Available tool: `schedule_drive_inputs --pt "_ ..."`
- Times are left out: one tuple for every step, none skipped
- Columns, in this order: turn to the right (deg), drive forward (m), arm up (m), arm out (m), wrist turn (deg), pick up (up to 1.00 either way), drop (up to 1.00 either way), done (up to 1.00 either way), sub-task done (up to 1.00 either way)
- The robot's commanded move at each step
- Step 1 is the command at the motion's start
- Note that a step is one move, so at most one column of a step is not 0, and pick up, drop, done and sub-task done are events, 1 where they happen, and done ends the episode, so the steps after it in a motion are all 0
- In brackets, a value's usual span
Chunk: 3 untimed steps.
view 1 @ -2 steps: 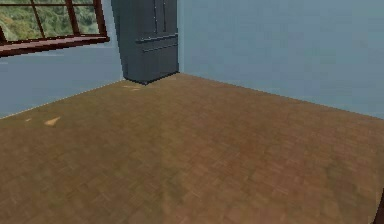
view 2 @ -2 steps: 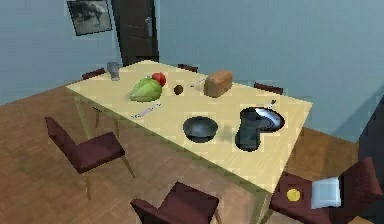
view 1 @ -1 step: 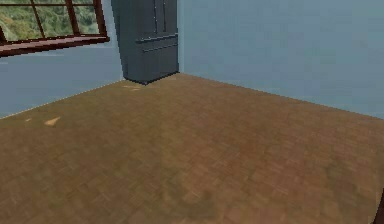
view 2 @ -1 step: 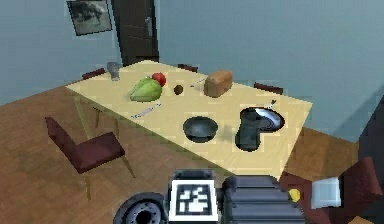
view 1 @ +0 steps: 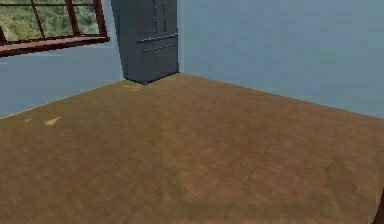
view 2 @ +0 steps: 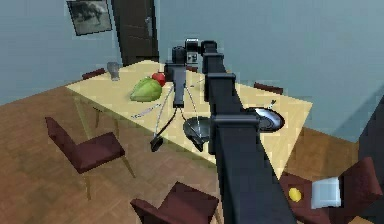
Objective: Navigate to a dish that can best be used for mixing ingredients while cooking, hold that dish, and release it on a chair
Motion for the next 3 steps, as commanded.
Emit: schedule_drive_inputs --pt "0.0 0.00 0.00 0.00 45.0 0.00 0.00 0.00 0.00" --pt "0.0 0.00 0.00 0.00 45.0 0.00 0.00 0.00 0.00" --pt "0.0 0.00 0.00 0.00 45.0 0.00 0.00 0.00 0.00"
